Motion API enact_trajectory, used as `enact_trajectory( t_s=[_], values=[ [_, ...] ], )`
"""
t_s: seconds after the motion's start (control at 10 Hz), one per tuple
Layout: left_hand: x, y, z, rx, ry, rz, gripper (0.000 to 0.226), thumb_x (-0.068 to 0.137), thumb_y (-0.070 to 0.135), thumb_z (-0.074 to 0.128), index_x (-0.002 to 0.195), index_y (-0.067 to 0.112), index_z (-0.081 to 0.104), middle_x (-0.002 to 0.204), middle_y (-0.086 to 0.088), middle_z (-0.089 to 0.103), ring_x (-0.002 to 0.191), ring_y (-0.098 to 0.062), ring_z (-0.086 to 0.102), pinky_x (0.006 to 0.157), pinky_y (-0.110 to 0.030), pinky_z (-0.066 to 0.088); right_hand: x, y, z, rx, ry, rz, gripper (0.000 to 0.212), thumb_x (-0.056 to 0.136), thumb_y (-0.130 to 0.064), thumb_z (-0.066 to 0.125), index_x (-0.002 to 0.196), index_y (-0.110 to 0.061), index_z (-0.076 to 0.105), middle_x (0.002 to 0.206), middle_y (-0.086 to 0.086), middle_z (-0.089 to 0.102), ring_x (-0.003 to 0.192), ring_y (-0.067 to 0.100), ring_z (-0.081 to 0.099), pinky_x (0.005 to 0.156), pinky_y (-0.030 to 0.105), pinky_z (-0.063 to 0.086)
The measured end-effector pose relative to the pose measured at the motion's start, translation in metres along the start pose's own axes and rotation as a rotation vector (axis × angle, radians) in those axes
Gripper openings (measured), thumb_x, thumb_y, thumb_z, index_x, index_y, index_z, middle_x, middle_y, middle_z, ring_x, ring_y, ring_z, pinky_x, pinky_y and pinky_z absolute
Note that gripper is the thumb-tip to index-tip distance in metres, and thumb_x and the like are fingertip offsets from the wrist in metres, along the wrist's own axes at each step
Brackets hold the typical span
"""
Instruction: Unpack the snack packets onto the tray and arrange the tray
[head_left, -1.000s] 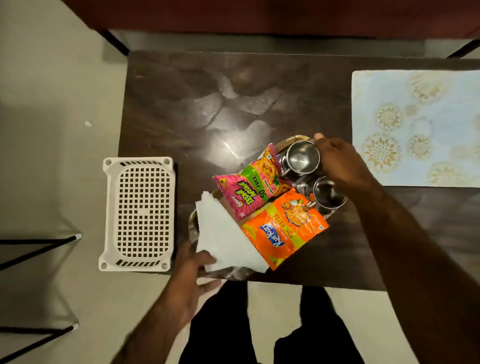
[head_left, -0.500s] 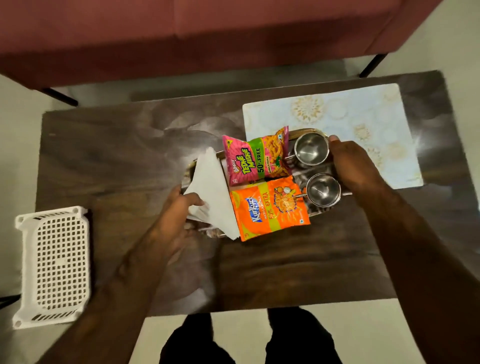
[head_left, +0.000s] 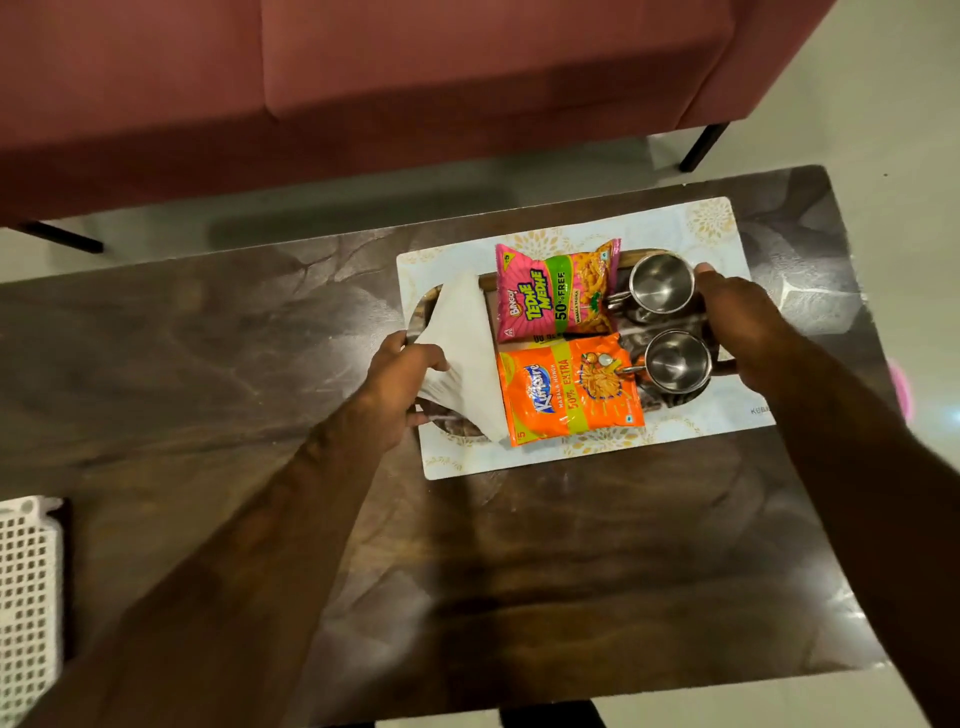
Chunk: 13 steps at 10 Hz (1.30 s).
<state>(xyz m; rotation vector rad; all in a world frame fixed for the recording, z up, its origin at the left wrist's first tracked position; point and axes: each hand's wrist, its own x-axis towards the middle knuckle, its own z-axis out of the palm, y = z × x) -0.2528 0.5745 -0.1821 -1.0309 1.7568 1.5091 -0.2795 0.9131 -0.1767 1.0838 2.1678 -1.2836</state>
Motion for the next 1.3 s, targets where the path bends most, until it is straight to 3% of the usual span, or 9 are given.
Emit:
enact_trajectory(
  t_s=[0.2, 0.3, 0.5, 0.6, 0.8, 0.9, 1.1, 1.2, 1.3],
  values=[
    [0.023, -0.001, 0.022, 0.021, 0.019, -0.025, 0.058, 0.072, 0.017, 0.065, 0.127, 0.032, 0.052, 0.119, -0.006, 0.060, 0.108, -0.032, 0.063, 0.089, -0.049, 0.058, 0.037, 0.007, -0.001, 0.006, -0.003, 0.024, 0.046, 0.106, -0.056, 0.039, 0.105, -0.017, 0.063, 0.093, 0.004, 0.064, 0.085, 0.022, 0.061, 0.086, 0.044, 0.053],
    [0.024, -0.001, 0.028, 0.024, 0.025, -0.035, 0.058, 0.073, 0.016, 0.065, 0.128, 0.031, 0.052, 0.118, -0.006, 0.060, 0.106, -0.030, 0.063, 0.084, -0.044, 0.058, 0.044, 0.008, -0.003, 0.007, -0.005, 0.016, 0.046, 0.105, -0.056, 0.039, 0.103, -0.017, 0.063, 0.101, 0.008, 0.067, 0.084, 0.021, 0.061, 0.083, 0.042, 0.051],
    [0.028, 0.004, 0.037, 0.016, 0.039, -0.027, 0.058, 0.078, 0.013, 0.064, 0.130, 0.032, 0.049, 0.112, 0.002, 0.060, 0.096, -0.022, 0.061, 0.064, -0.032, 0.050, 0.050, 0.013, -0.006, -0.041, -0.034, -0.018, 0.049, 0.106, -0.051, 0.035, 0.103, -0.012, 0.065, 0.120, 0.021, 0.068, 0.100, 0.033, 0.064, 0.097, 0.055, 0.054],
    [0.030, 0.005, 0.041, 0.039, 0.054, -0.011, 0.065, 0.079, 0.012, 0.064, 0.138, 0.032, 0.045, 0.119, 0.001, 0.059, 0.099, -0.022, 0.059, 0.064, -0.032, 0.050, 0.047, 0.013, -0.008, -0.073, -0.022, 0.000, 0.067, 0.101, -0.054, 0.037, 0.134, 0.000, 0.060, 0.140, 0.031, 0.060, 0.108, 0.042, 0.061, 0.109, 0.062, 0.051],
    [0.035, 0.000, 0.040, 0.122, 0.081, 0.033, 0.066, 0.081, 0.014, 0.066, 0.141, 0.029, 0.043, 0.132, -0.002, 0.056, 0.110, -0.026, 0.059, 0.074, -0.037, 0.054, 0.044, 0.017, -0.008, -0.093, -0.014, -0.049, 0.051, 0.101, -0.048, 0.033, 0.109, -0.011, 0.066, 0.129, 0.027, 0.066, 0.117, 0.048, 0.065, 0.100, 0.061, 0.058],
    [0.037, 0.001, 0.038, 0.162, 0.079, 0.042, 0.060, 0.082, 0.017, 0.066, 0.136, 0.028, 0.045, 0.134, -0.003, 0.056, 0.112, -0.027, 0.058, 0.079, -0.040, 0.053, 0.050, 0.023, -0.010, -0.029, -0.004, -0.005, 0.061, 0.094, -0.055, 0.044, 0.125, -0.008, 0.067, 0.136, 0.027, 0.064, 0.126, 0.049, 0.061, 0.104, 0.060, 0.053],
    [0.020, 0.006, 0.025, 0.657, 0.173, 0.199, 0.077, 0.088, 0.034, 0.062, 0.156, 0.020, 0.028, 0.152, -0.012, 0.042, 0.133, -0.035, 0.049, 0.105, -0.050, 0.049, 0.033, 0.027, -0.014, -0.172, 0.052, -0.148, 0.065, 0.103, -0.053, 0.045, 0.155, -0.014, 0.050, 0.160, 0.020, 0.049, 0.147, 0.039, 0.049, 0.122, 0.056, 0.040],
    [-0.009, 0.010, 0.010, 1.062, 0.186, 0.465, 0.075, 0.094, 0.040, 0.055, 0.158, 0.017, 0.023, 0.160, -0.012, 0.032, 0.144, -0.034, 0.036, 0.115, -0.050, 0.039, 0.003, 0.023, -0.015, -0.359, 0.084, -0.325, 0.061, 0.108, -0.043, 0.047, 0.158, -0.009, 0.042, 0.160, 0.017, 0.049, 0.149, 0.037, 0.046, 0.122, 0.054, 0.039],
    [-0.027, 0.009, 0.002, 1.195, 0.205, 0.555, 0.073, 0.097, 0.044, 0.049, 0.159, 0.018, 0.020, 0.165, -0.010, 0.026, 0.150, -0.032, 0.028, 0.119, -0.049, 0.031, -0.020, 0.018, -0.014, -0.456, 0.074, -0.415, 0.054, 0.106, -0.039, 0.051, 0.153, -0.014, 0.046, 0.155, 0.012, 0.053, 0.146, 0.036, 0.048, 0.117, 0.055, 0.042]
  ],
)
